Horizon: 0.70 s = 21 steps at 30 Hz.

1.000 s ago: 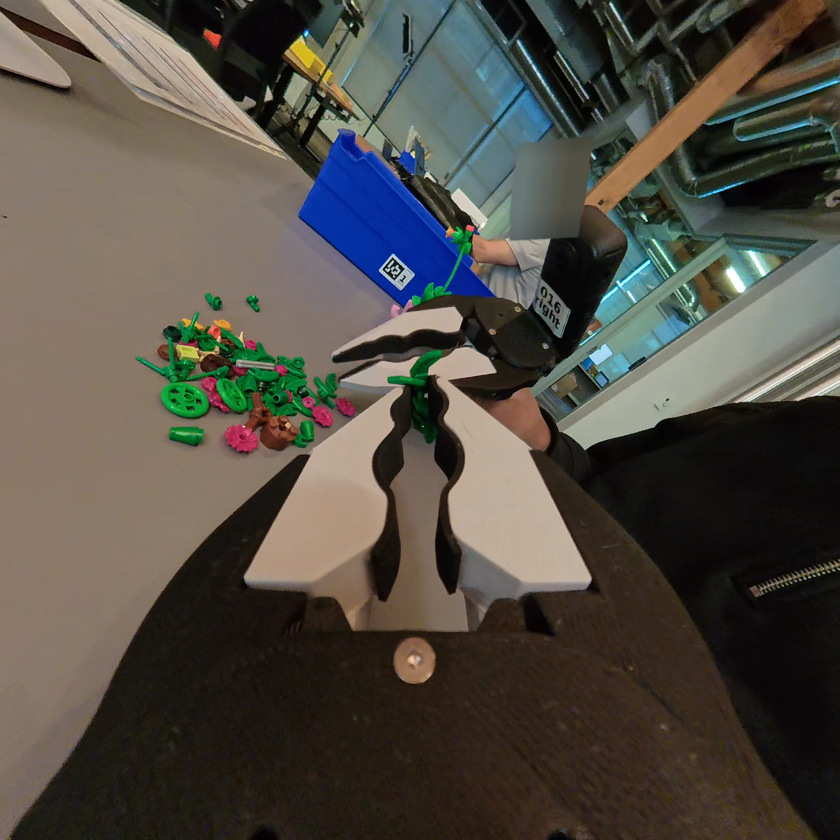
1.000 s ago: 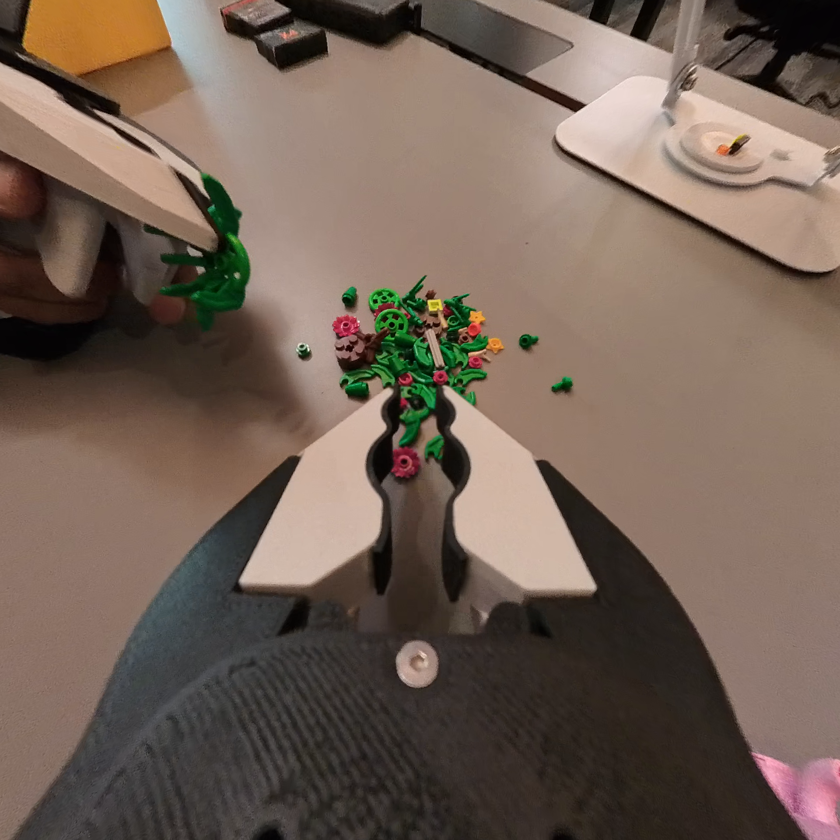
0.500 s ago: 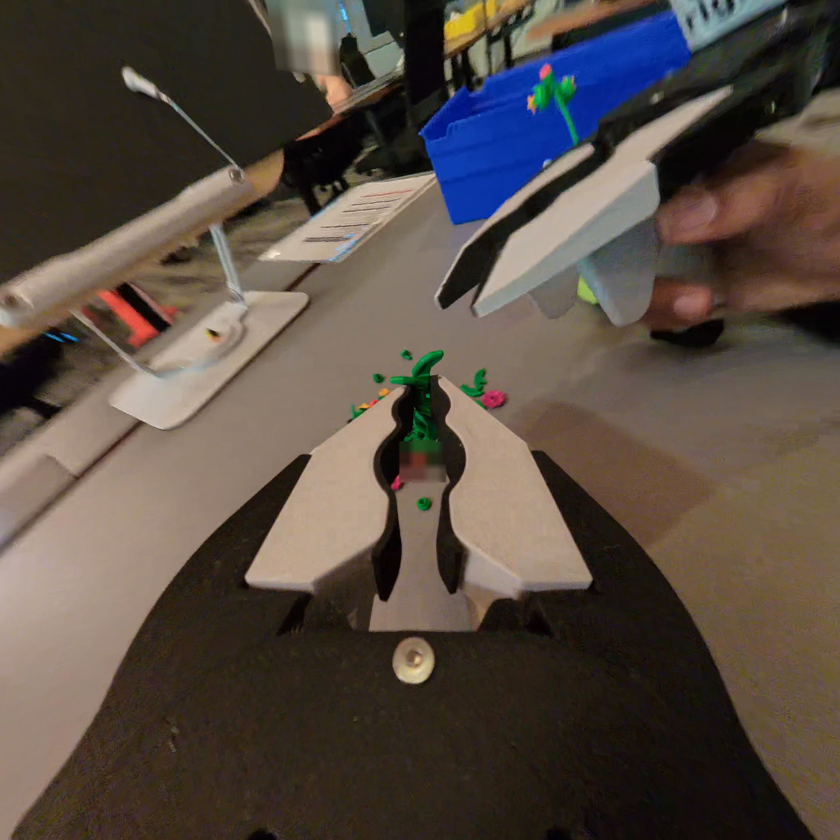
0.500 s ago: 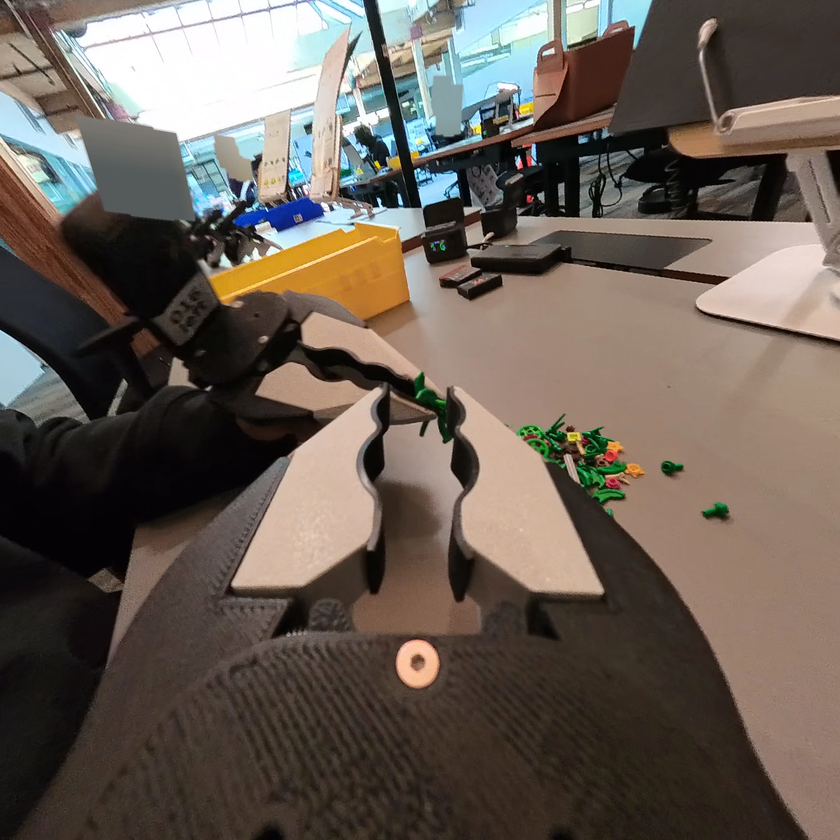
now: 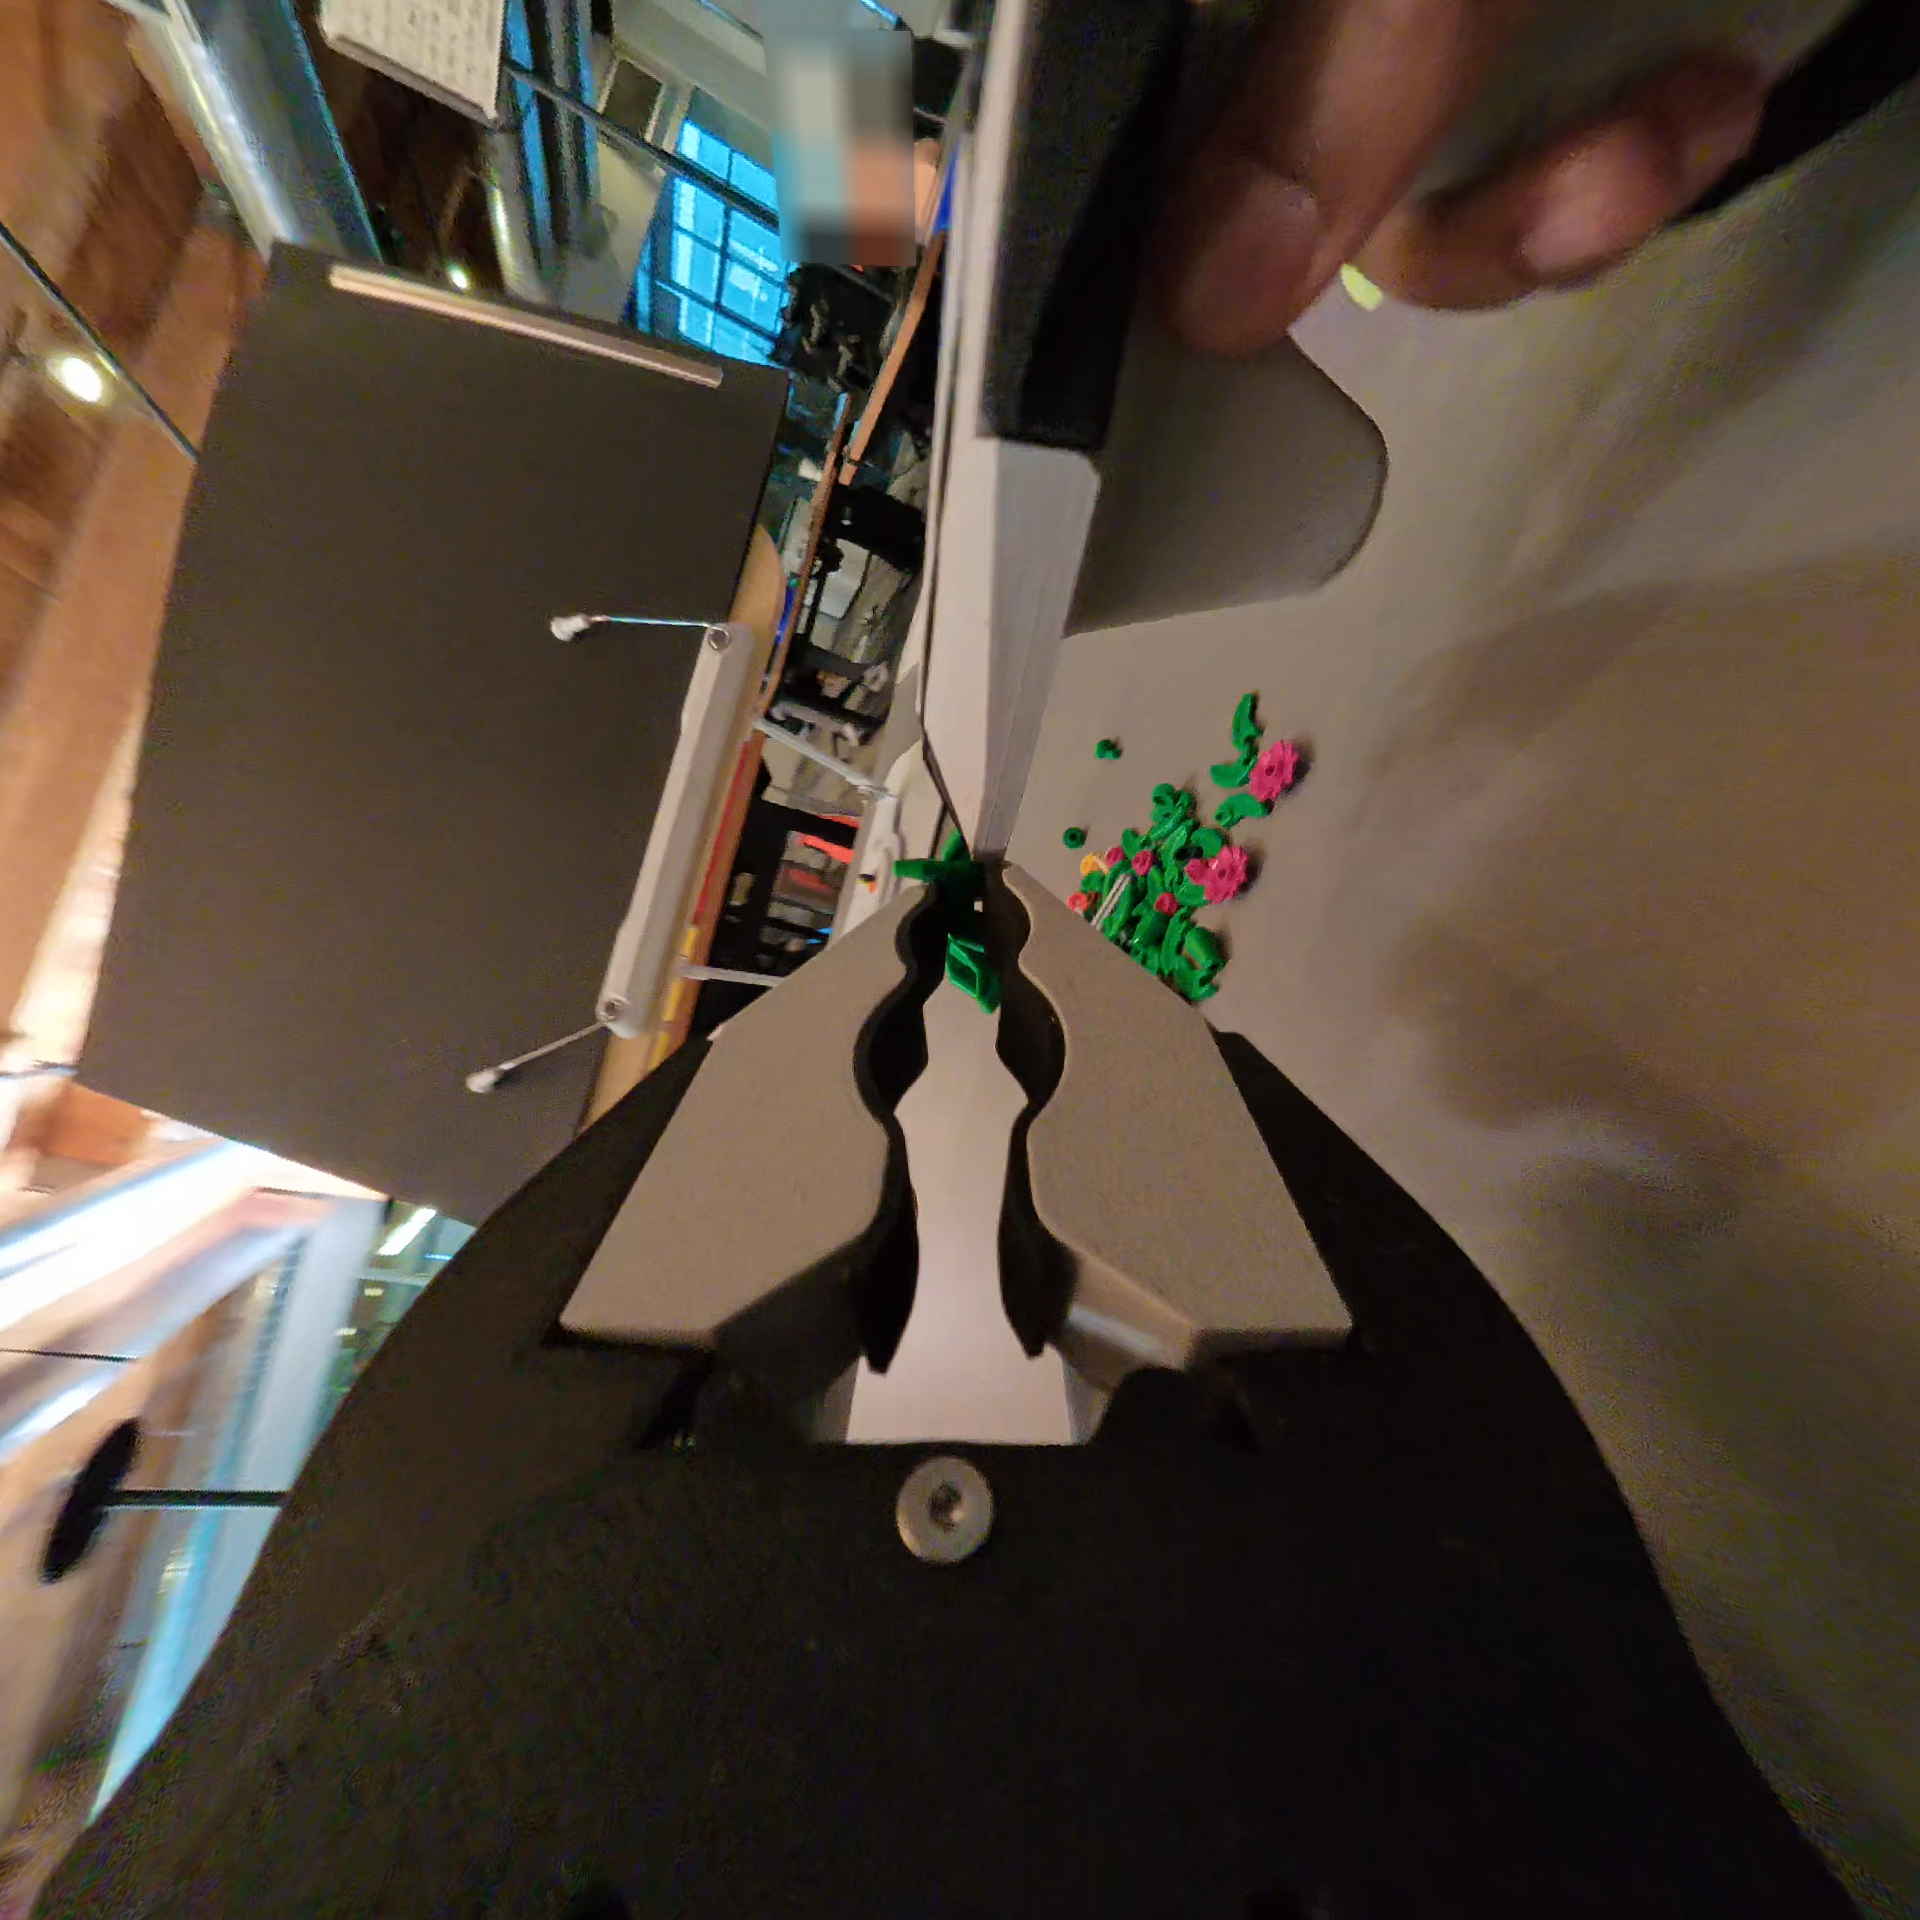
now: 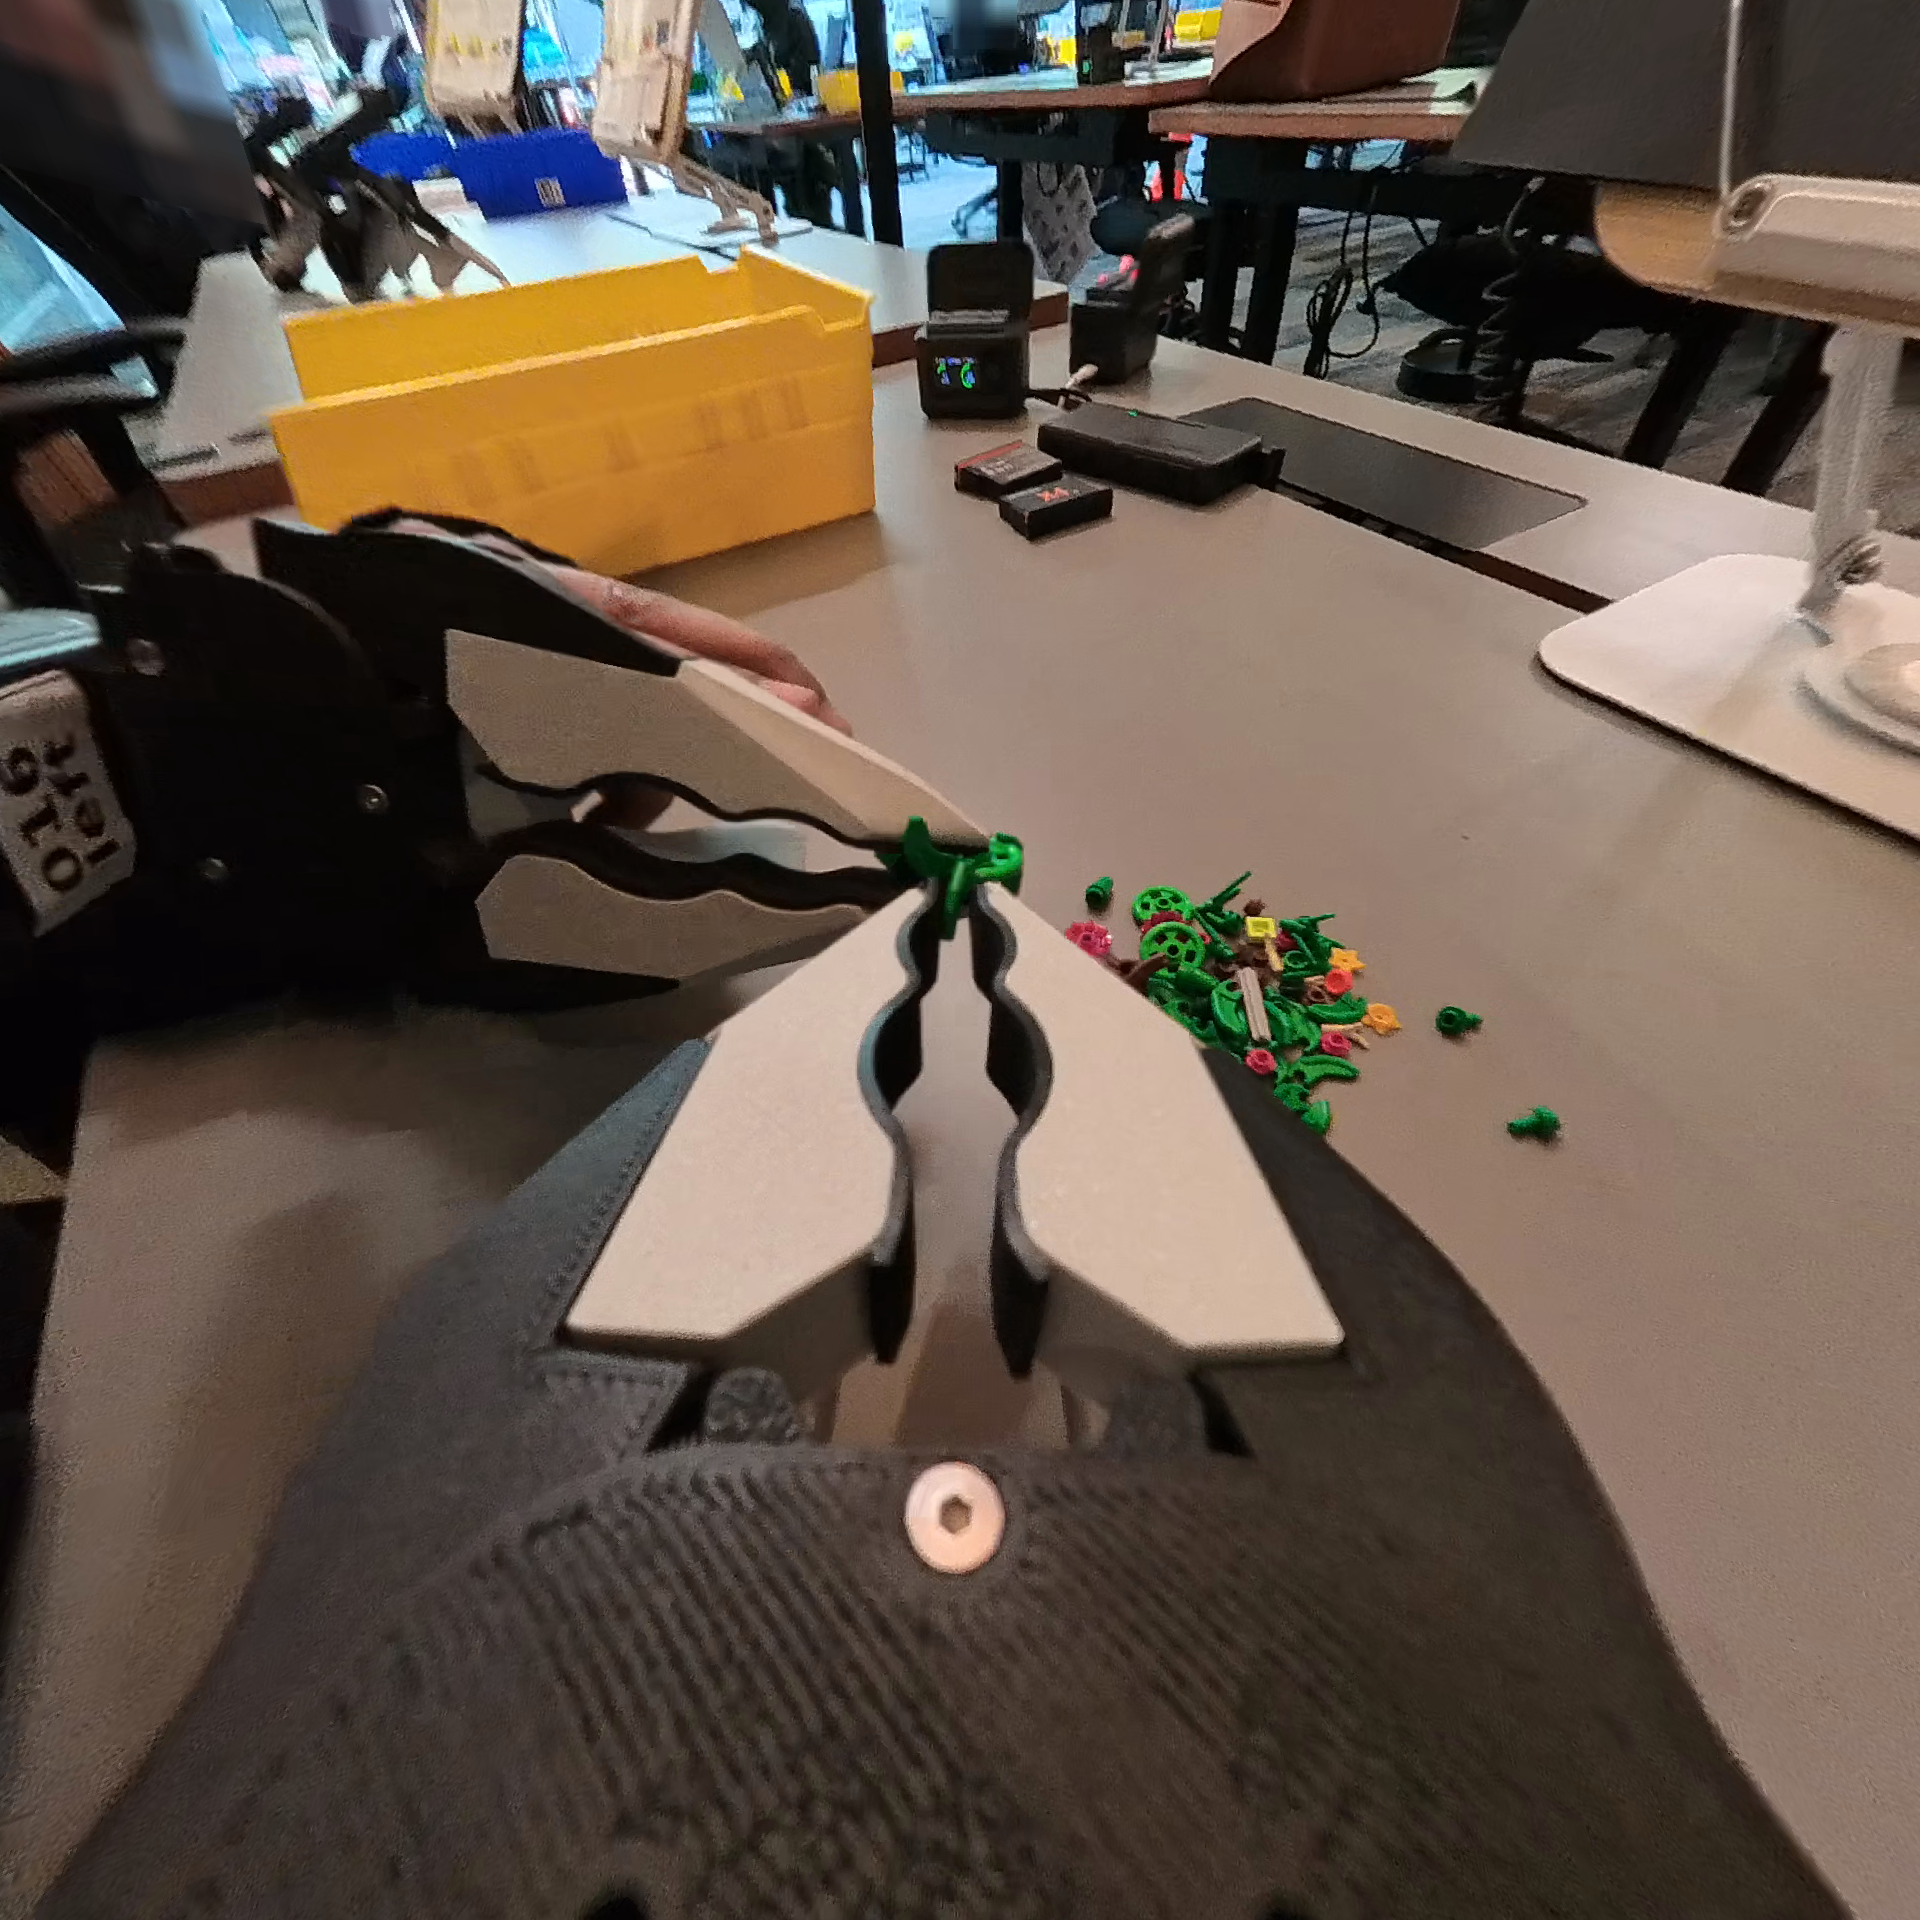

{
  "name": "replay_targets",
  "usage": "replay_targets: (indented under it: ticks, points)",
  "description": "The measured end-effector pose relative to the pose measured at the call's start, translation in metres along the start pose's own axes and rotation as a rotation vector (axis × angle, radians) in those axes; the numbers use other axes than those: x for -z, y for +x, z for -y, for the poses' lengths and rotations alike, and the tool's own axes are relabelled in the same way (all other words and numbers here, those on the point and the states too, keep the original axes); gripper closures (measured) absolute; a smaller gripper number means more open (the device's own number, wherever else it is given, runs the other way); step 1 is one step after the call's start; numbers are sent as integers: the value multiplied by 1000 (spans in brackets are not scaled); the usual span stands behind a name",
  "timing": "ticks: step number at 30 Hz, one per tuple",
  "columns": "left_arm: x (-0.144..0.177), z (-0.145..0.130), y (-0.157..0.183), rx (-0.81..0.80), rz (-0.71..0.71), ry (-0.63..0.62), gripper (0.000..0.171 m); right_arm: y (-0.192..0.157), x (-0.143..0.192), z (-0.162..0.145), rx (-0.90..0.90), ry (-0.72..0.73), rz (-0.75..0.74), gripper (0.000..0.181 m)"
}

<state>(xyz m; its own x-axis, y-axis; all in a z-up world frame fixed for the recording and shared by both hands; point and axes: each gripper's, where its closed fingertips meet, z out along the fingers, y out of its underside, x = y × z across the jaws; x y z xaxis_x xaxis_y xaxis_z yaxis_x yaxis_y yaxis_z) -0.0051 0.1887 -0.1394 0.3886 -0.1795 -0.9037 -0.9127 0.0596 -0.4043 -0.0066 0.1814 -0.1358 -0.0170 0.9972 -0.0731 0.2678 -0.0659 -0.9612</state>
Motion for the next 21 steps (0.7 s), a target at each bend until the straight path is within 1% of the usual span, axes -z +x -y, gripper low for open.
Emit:
replay_targets:
  ticks: [2,3,4,5,9,11,16,18,19,20,21]
  points:
    - [0,0,3,-73,9,-15,169,-1,0,-4,33,-38,-19,180]
    - [0,0,5,-69,4,-12,169,-1,1,-5,34,-54,-20,180]
    - [0,2,5,-29,-8,6,169,-2,3,-5,10,-56,-3,180]
    - [2,6,4,43,-35,38,169,-4,6,-3,-43,-43,38,180]
    - [14,23,-3,398,-195,230,169,-16,19,11,-315,62,287,181]
    - [20,28,-8,558,-282,310,168,-22,23,17,-394,102,381,181]
    - [37,40,-17,892,-513,482,169,-34,34,34,-550,197,588,181]
    - [39,38,-22,959,-541,518,169,-29,36,36,-579,222,589,181]
    - [39,36,-25,986,-541,517,169,-24,35,35,-572,231,554,181]
    - [35,32,-28,1003,-516,503,169,-15,33,33,-554,233,480,181]
    - [31,26,-29,1005,-487,470,169,-3,29,27,-522,218,373,181]
